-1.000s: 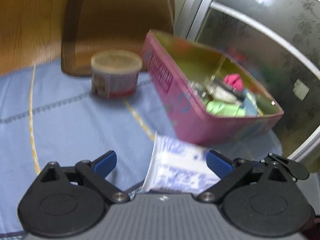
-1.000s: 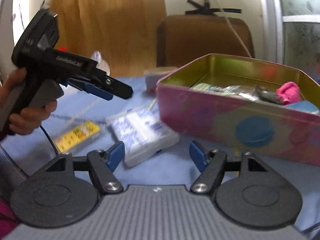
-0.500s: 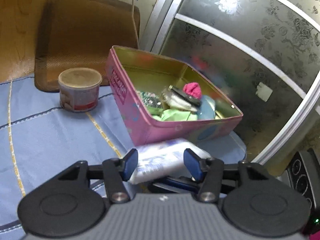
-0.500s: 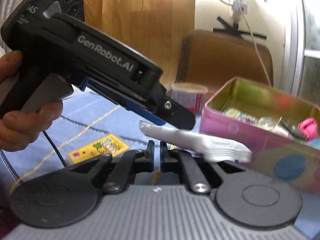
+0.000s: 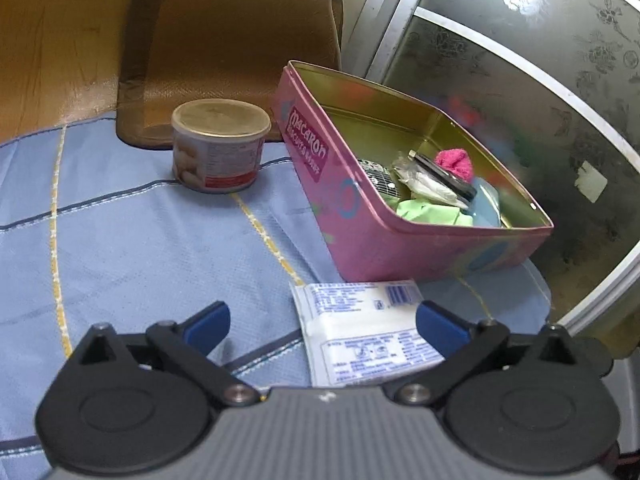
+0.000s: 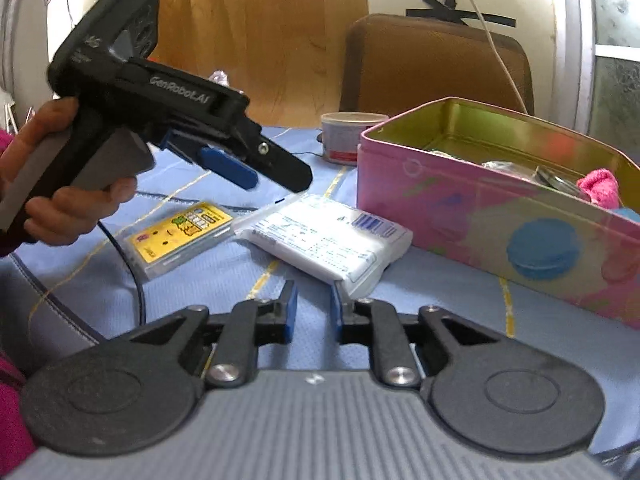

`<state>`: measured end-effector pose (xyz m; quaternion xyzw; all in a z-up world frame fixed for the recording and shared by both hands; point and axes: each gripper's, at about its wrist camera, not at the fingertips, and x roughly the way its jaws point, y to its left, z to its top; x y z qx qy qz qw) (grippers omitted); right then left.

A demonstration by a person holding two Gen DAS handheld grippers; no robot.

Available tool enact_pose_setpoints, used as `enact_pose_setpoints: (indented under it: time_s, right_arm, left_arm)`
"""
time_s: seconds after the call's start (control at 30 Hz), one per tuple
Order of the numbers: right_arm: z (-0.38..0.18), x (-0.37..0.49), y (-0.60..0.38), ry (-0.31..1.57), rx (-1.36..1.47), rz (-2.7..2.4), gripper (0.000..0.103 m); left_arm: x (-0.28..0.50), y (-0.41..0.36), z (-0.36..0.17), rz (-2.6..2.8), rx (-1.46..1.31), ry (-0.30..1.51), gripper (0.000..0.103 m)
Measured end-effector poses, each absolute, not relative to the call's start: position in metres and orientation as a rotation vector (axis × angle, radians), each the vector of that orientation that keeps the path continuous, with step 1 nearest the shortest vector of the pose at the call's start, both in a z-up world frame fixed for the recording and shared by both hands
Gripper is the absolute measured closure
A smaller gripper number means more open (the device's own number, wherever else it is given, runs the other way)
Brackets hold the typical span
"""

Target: Organize soft objects

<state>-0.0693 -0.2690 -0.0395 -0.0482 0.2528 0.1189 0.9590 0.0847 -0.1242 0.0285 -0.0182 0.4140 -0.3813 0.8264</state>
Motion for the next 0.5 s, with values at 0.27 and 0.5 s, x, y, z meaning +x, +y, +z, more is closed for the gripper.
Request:
enact_pose_setpoints:
  time_s: [0.27,0.5]
  right_arm:
    - [-0.028,-0.079,-0.283,0.512,-0.052,0.310,0.047]
    - [-0.045,-0.045,-0.284,0.499,-0.121,0.195,0.035]
  left_arm:
    - [0.081,-0.131,0.024,-0.840,-0.015,0.895,0.005]
    - [0.070,-0.154,0.016,-0.907,0.043,0.892,0.014]
